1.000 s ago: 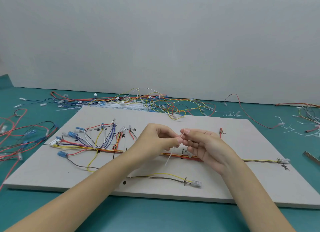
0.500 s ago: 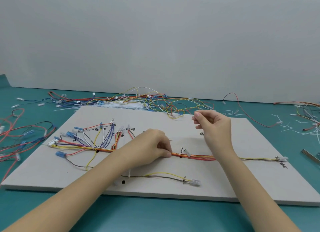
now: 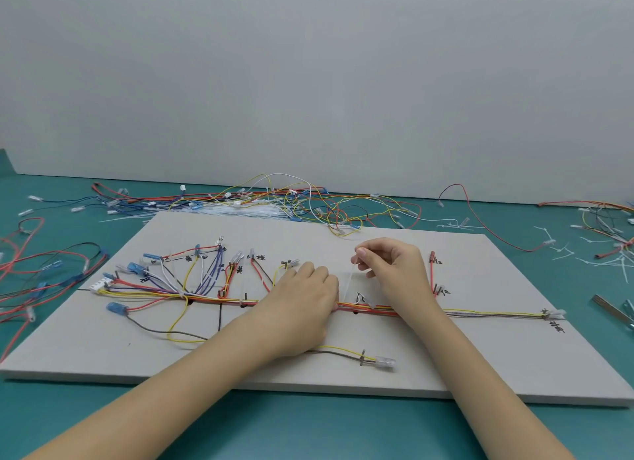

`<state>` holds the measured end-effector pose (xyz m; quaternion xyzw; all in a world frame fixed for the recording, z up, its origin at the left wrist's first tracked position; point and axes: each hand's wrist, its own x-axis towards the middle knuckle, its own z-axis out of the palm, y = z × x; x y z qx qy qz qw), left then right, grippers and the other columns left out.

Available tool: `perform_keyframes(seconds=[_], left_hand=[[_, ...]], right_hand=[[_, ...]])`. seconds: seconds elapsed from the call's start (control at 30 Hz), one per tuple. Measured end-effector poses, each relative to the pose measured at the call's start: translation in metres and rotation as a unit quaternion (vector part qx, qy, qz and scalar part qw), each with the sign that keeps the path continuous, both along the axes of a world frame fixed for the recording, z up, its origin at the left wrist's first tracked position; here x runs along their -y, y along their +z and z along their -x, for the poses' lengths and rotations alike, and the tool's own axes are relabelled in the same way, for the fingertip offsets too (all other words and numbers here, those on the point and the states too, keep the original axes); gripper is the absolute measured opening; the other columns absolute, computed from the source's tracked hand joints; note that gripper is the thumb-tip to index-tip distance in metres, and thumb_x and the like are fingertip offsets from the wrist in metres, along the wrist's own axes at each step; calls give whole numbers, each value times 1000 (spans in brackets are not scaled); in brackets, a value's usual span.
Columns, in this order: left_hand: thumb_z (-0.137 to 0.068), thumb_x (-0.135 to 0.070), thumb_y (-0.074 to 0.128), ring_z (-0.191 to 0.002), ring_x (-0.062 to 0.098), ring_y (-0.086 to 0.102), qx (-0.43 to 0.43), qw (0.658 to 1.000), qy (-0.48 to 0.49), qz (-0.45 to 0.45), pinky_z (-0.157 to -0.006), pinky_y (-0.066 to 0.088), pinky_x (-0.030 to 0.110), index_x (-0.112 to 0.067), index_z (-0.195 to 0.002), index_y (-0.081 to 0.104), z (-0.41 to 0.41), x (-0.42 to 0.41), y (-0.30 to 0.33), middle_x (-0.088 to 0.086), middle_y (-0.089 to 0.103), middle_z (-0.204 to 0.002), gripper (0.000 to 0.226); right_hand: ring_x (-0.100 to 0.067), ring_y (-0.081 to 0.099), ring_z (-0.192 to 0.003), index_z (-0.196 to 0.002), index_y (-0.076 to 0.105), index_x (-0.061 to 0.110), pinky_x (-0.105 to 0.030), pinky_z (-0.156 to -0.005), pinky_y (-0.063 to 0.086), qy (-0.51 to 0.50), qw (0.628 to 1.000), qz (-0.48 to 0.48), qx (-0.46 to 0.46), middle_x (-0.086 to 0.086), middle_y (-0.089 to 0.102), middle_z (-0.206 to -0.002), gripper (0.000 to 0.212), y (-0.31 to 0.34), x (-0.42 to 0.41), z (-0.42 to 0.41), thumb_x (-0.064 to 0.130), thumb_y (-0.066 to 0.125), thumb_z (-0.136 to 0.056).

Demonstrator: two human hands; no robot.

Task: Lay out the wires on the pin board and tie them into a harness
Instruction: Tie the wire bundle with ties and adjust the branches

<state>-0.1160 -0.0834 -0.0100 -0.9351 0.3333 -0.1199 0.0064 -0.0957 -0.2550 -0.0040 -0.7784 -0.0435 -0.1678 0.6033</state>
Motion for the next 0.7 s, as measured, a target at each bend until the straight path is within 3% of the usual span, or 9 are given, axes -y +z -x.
perform_keyframes(seconds=[0.2, 0.33, 0.47, 0.53, 0.63, 0.7], left_hand=[[-97, -20, 40, -105, 24, 41, 7, 1000, 5, -5, -87, 33, 35, -18, -109, 45, 2, 1, 2, 3, 48, -112, 14], [-98, -23, 38, -105, 24, 41, 5, 1000, -5, 4, -88, 34, 36, -18, -110, 44, 2, 0, 1, 3, 49, -112, 14], [-99, -26, 47, -106, 22, 46, -65, 993, -26, 93, -91, 38, 36, -21, -110, 54, -2, -4, 9, 0, 53, -109, 15], [-93, -19, 57, -99, 17, 48, -90, 980, -57, 171, -87, 41, 33, -22, -105, 62, -1, -5, 15, -3, 52, -100, 14], [-85, -9, 61, -81, 7, 45, -95, 966, -99, 220, -77, 42, 26, -19, -95, 73, 5, -2, 17, -10, 48, -85, 18], [-83, -20, 65, -73, 3, 42, -119, 964, -103, 215, -73, 43, 24, -21, -91, 76, 9, 2, 15, -17, 45, -76, 14]], right_hand=[[-4, 58, -57, -84, 67, 3, -13, -59, 46, 31, 999, 7, -4, -7, 67, -68, 14, -2, -3, 2, -5, 58, -90], [-5, 60, -59, -83, 69, 4, -17, -67, 50, 69, 997, 36, -21, -8, 68, -68, 14, -5, -3, 4, -6, 61, -88], [-6, 63, -61, -81, 71, 4, -18, -66, 51, 88, 993, 66, -47, -3, 69, -66, 12, -7, -2, 6, -3, 64, -87], [-10, 65, -62, -81, 74, 3, -21, -65, 52, 83, 992, 84, -49, -6, 72, -69, 10, -7, -1, 6, -1, 66, -85], [-8, 64, -59, -76, 74, 6, -18, -60, 49, 77, 992, 82, -51, -3, 72, -66, 12, -6, -2, 8, -1, 67, -84], [-6, 63, -56, -72, 72, 9, -16, -58, 48, 74, 993, 74, -52, 0, 71, -62, 17, -6, -3, 8, -2, 68, -83]])
